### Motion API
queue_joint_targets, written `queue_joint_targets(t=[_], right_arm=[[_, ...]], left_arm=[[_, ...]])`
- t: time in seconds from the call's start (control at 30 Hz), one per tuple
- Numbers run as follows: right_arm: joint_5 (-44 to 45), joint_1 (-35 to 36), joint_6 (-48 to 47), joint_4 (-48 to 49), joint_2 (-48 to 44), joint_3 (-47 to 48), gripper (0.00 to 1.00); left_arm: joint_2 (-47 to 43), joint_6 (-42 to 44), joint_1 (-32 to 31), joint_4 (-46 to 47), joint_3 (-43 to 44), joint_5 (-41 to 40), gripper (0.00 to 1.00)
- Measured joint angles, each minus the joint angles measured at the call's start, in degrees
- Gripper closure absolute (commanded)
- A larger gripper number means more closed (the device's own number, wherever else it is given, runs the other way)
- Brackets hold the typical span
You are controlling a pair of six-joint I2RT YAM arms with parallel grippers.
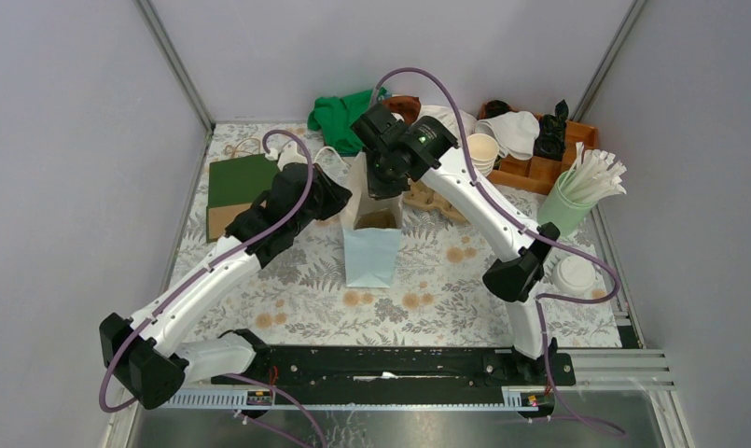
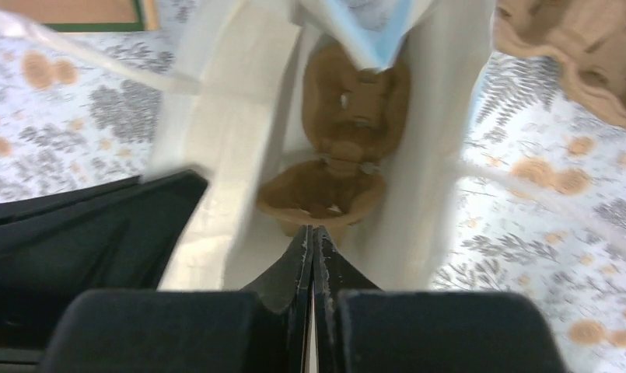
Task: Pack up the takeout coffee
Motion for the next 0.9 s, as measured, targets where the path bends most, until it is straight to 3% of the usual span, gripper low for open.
queue_joint_targets(t=[0.03, 0.1, 0.3, 0.43, 0.67, 0.73, 0.83, 0.9], right_arm=[[1.20, -0.04, 0.20, -0.98, 0.02, -0.02, 1.00], [3.45, -0.35, 0.48, -2.38, -0.46, -1.09, 0.98], [4.90, -2.29, 0.61, -3.58, -2.95, -8.24, 0.90], [3.76, -3.28, 0.11, -3.69, -2.75, -7.23, 0.90], [0.39, -3.50, -1.55, -1.62, -2.21, -5.22, 0.87], [-0.48, -3.50, -2.08, -0.72, -2.23, -5.22, 0.87], [-1.44, -3.50, -2.91, -0.17, -2.14, -5.11, 0.87], [-1.84, -3.50, -3.28, -0.11, -2.12, -4.98, 0.88]], left_arm=[[-0.28, -0.55, -0.04, 0.72, -1.16, 0.00, 1.00], [-0.44, -1.38, -0.04, 1.29, -2.40, 0.00, 0.89], [-0.28, -1.53, -0.31, 0.15, -1.90, 0.11, 0.31], [0.44, -0.52, -0.35, -5.84, 2.58, -1.70, 0.13], [1.95, 5.20, 2.01, -18.91, 18.78, -5.55, 0.02], [3.58, 7.63, 2.62, -22.36, 25.29, -5.51, 0.03], [8.02, 10.84, 2.62, -28.35, 37.73, -4.87, 0.19], [11.02, 12.61, 2.62, -30.36, 45.18, -3.61, 0.40]])
